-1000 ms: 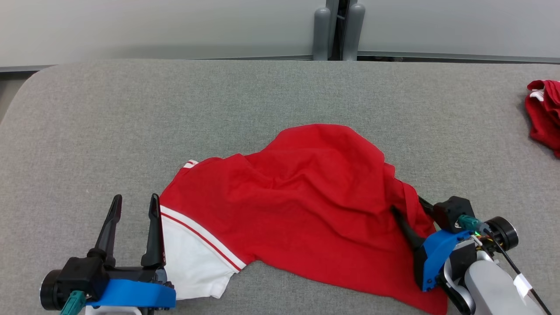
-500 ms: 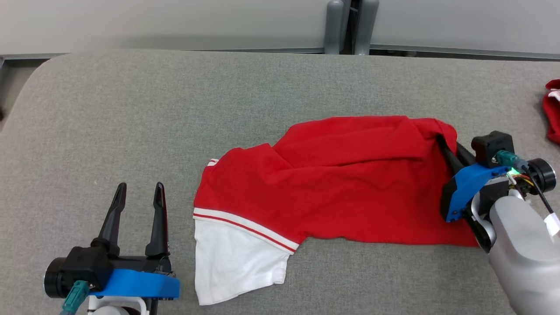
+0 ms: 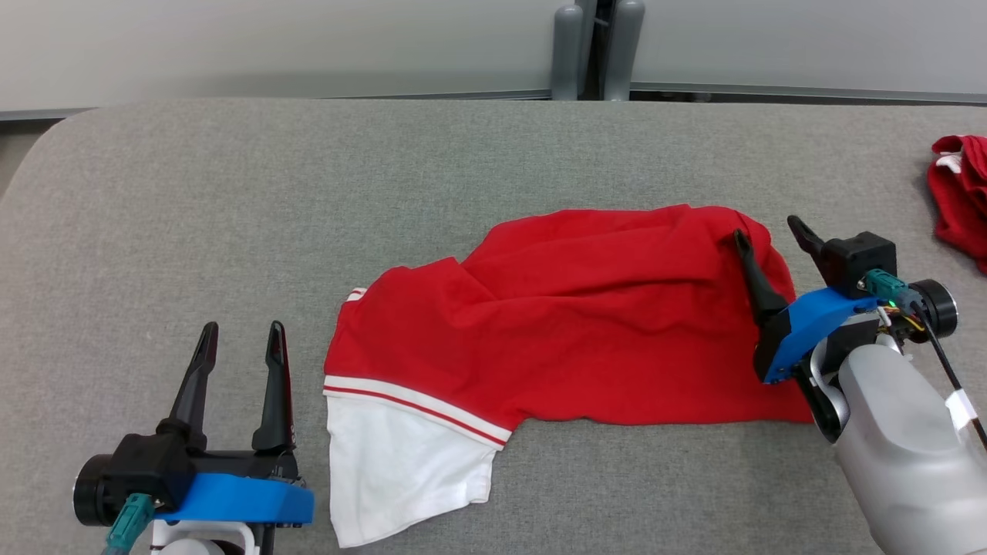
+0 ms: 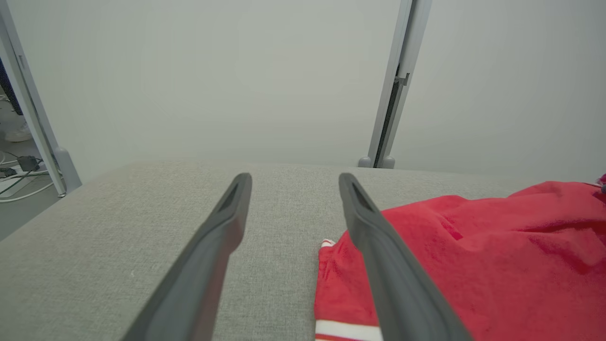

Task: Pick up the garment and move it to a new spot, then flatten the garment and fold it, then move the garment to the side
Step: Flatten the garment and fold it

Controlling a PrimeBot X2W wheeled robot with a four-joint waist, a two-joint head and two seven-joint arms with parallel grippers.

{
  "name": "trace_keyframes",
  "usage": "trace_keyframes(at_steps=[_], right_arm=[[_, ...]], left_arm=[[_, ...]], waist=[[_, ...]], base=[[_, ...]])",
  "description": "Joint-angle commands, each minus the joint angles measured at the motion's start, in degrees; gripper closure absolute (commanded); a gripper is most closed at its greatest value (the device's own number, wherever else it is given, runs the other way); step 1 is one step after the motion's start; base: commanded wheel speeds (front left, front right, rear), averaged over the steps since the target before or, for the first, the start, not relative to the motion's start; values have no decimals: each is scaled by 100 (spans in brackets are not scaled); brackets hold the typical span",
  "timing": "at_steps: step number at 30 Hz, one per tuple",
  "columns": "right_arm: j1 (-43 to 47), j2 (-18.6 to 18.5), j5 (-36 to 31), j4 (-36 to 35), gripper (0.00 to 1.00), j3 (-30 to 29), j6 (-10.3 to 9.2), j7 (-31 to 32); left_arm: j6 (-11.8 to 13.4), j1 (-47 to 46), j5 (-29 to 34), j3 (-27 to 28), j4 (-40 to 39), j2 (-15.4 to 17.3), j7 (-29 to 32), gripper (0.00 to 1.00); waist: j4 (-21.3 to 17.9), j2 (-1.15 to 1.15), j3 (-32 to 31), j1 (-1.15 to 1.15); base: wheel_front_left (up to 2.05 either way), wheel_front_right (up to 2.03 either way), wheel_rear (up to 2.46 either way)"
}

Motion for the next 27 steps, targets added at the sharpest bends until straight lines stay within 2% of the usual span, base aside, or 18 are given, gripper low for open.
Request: trace_keyframes(at_steps=[1, 5, 9, 13, 19, 27], right_arm=[[137, 19, 15, -154, 0, -30, -3, -28], [692, -32, -70, -1338, 0, -396, -3, -32], [1417, 109, -215, -2505, 0, -797, -3, -34], [2125, 290, -345, -3357, 0, -1046, -3, -35], [2925, 585, -469, -4195, 0, -1349, -3, -35], [3690, 958, -559, -4732, 0, -1642, -3, -36]], left_arm=[[-13, 6, 26, 26, 5, 19, -15, 0], [-44, 54, 75, 78, 10, 20, -15, 0], [-66, 140, 106, 140, 22, 20, -15, 0], [-76, 259, 147, 218, 18, 20, -15, 0], [-112, 412, 189, 280, 24, 20, -15, 0], [-134, 554, 229, 322, 57, 20, -15, 0]], waist=[[-66, 0, -47, 0], [-231, 0, -143, 0], [-383, 0, -297, 0], [-502, 0, -465, 0], [-592, 0, -628, 0], [-629, 0, -770, 0]], base=[[0, 0, 0], [0, 0, 0], [0, 0, 0], [0, 0, 0], [0, 0, 0], [0, 0, 0]])
